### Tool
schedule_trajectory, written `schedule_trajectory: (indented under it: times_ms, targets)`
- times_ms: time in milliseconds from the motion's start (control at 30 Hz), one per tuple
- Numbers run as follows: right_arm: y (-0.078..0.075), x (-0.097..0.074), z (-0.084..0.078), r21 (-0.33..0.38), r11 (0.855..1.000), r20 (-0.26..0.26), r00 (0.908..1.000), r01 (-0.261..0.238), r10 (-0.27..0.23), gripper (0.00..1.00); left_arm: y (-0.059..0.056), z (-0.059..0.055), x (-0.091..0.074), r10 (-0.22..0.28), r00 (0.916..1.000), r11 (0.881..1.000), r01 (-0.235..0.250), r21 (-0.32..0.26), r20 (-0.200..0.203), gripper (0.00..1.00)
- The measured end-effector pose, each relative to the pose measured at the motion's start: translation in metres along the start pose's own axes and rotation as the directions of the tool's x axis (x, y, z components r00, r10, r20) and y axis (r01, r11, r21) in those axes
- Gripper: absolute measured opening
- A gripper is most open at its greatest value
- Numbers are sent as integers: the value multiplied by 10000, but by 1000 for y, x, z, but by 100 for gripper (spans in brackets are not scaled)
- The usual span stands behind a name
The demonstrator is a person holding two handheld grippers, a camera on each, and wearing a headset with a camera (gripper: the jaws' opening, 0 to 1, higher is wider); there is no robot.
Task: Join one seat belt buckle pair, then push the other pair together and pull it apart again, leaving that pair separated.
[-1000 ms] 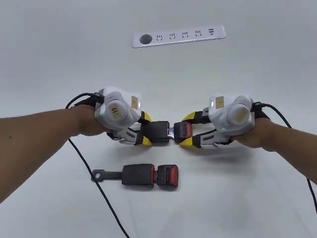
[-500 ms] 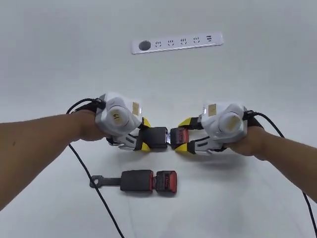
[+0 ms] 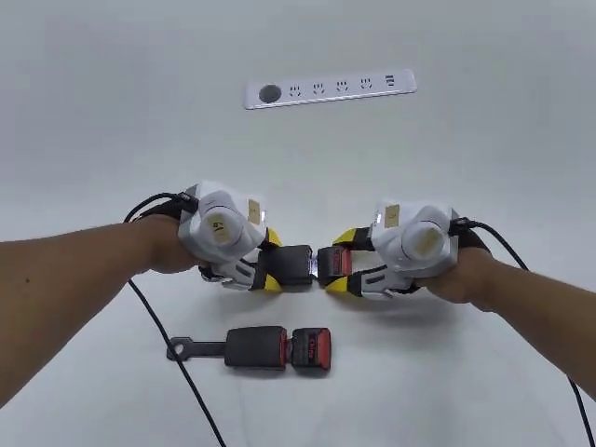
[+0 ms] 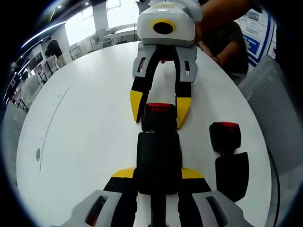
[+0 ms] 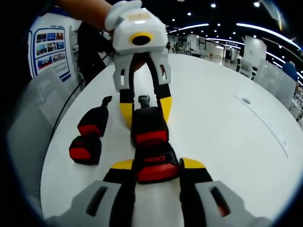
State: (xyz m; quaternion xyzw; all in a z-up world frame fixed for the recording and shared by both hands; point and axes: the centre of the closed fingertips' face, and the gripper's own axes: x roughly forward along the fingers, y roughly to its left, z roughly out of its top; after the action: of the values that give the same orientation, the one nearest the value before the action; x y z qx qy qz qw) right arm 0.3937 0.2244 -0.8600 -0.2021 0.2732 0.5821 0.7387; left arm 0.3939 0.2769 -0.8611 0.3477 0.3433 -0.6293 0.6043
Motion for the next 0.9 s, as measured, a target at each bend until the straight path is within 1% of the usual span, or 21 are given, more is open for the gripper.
schedule_trajectory:
  times_ms: [533,900]
  targets:
    - [-1,0,0,25,10000,-85,9999,80,-79,36,0,1,0,2,10000,10000,-1,43,-58,33]
    - [-1,0,0,-59,10000,-83,10000,49,-49,36,0,0,0,16,10000,10000,-15,85,-41,34]
